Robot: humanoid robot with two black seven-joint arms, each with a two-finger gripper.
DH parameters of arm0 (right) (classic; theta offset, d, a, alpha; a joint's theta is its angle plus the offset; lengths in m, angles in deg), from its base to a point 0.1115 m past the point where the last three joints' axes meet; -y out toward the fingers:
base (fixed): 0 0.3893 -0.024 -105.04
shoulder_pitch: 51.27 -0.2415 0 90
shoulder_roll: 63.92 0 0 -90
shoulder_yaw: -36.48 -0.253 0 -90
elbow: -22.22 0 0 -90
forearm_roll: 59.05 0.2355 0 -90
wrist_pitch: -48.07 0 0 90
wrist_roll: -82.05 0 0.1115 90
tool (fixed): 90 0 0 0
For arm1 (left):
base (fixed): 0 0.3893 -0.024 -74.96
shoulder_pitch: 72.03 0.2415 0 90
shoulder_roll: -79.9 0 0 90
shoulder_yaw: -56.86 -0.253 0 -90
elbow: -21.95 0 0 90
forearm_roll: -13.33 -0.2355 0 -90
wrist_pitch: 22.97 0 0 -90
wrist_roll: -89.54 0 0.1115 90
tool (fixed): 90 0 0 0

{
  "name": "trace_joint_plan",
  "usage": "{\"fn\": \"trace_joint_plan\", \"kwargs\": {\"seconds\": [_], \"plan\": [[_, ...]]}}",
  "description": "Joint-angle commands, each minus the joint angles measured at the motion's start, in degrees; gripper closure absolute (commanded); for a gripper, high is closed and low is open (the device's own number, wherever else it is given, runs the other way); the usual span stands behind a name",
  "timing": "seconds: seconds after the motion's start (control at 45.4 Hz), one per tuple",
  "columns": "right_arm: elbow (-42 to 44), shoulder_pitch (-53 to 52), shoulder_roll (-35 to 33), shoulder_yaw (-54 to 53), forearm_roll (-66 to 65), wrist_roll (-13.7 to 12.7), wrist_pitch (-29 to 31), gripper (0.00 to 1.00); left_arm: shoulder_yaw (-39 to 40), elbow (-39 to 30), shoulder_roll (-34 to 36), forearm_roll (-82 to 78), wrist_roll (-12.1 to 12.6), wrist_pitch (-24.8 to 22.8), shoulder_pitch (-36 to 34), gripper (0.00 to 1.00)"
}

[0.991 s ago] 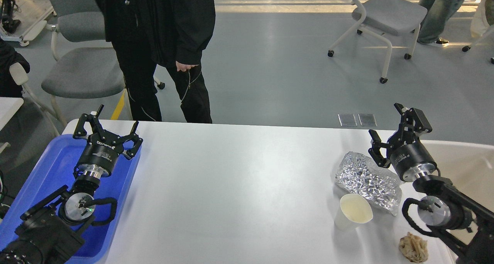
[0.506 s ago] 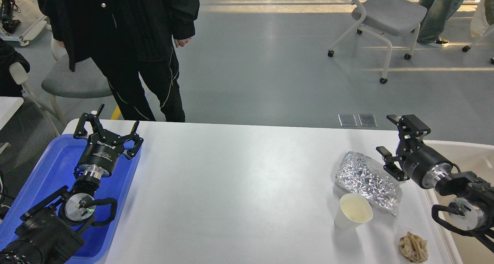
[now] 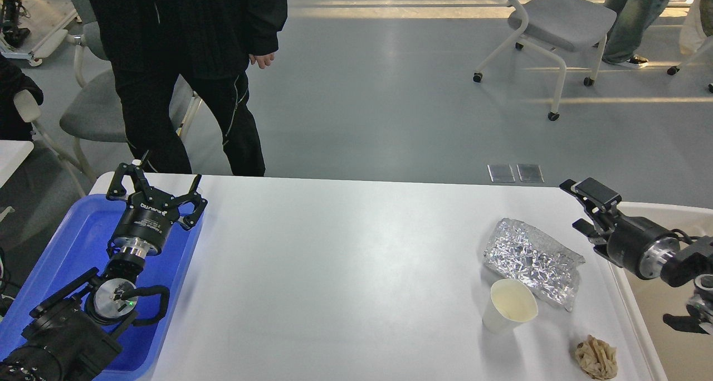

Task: Tidy desktop
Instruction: 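Move the right gripper toward the small white paper cup, then lower the right gripper to the paper cup and grasp its rim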

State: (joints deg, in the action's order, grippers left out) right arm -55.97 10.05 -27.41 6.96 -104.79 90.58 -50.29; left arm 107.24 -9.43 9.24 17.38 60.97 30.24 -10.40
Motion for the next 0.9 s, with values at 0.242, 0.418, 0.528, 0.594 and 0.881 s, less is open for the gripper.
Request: {"fn": "trace_joint_plan", "kwargs": {"seconds": [0.242,0.418,0.528,0.594,0.881], "plan": [[-4.51,-15.26,-7.86,30.82,-25.54,1.22,0.19,0.0,-0.01,0.0,0.0,-0.09,0.0,-0.03,-0.01,0.0],[-6.09,-18.26,-7.15,36.2,-31.06,1.48,0.1,0.0,-0.01,0.0,0.0,-0.09,0.0,0.05,-0.01,0.0],[-6.45,-18.26,-6.37,36.72,-35.74,4.2,-0.6,0.0,-0.01,0.0,0.0,-0.09,0.0,-0.03,-0.01,0.0],[-6.36,-18.78,-5.31,36.81,-36.18,4.65,-0.69,0.0,-0.01,0.0,0.0,-0.09,0.0,-0.03,-0.01,0.0],[-3.9,-24.41,0.84,45.06,-35.56,4.56,-0.51,0.0,-0.01,0.0,0.0,-0.09,0.0,-0.03,-0.01,0.0]]}}
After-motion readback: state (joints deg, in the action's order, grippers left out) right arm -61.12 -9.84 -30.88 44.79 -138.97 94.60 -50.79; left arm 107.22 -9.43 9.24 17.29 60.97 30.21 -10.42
